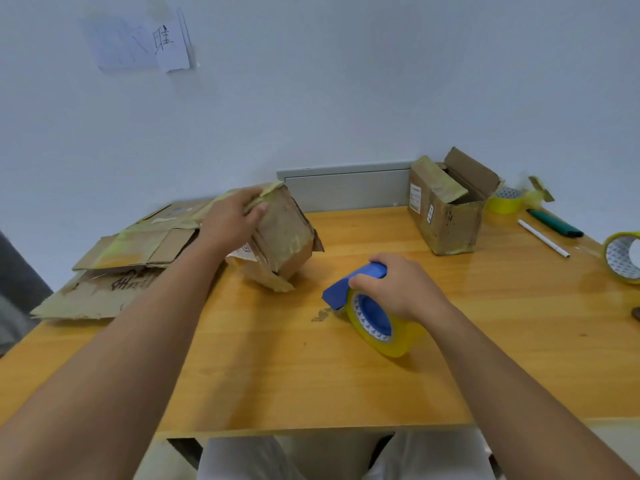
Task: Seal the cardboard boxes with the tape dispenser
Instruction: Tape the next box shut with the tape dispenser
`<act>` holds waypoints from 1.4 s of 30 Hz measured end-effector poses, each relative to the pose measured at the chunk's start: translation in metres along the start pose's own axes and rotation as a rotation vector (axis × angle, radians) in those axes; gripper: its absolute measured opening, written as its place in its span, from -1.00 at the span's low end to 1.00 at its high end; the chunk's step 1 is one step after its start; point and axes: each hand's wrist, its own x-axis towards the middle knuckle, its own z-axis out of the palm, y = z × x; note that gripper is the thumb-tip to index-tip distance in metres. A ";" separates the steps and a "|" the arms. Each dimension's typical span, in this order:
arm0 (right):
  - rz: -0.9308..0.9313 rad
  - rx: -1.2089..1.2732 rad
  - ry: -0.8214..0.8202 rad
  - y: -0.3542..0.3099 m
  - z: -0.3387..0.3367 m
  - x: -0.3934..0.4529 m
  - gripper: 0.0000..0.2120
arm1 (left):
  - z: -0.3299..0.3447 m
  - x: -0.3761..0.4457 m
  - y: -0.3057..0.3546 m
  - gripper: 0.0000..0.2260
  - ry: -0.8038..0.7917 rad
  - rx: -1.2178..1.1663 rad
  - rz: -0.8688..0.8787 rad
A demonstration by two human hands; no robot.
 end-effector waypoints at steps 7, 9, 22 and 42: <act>-0.074 0.262 0.188 -0.008 0.014 0.004 -0.38 | 0.019 -0.013 0.008 -0.40 -0.108 0.073 0.014; -0.090 0.290 0.272 -0.009 0.015 0.007 -0.37 | 0.024 -0.017 0.007 -0.42 -0.092 0.069 0.034; -0.137 0.541 0.565 0.002 0.021 0.017 -0.30 | 0.033 -0.034 -0.007 -0.41 0.013 0.053 0.215; -0.008 0.460 0.595 0.012 0.062 0.071 -0.31 | 0.078 -0.053 -0.019 0.07 0.212 0.138 0.196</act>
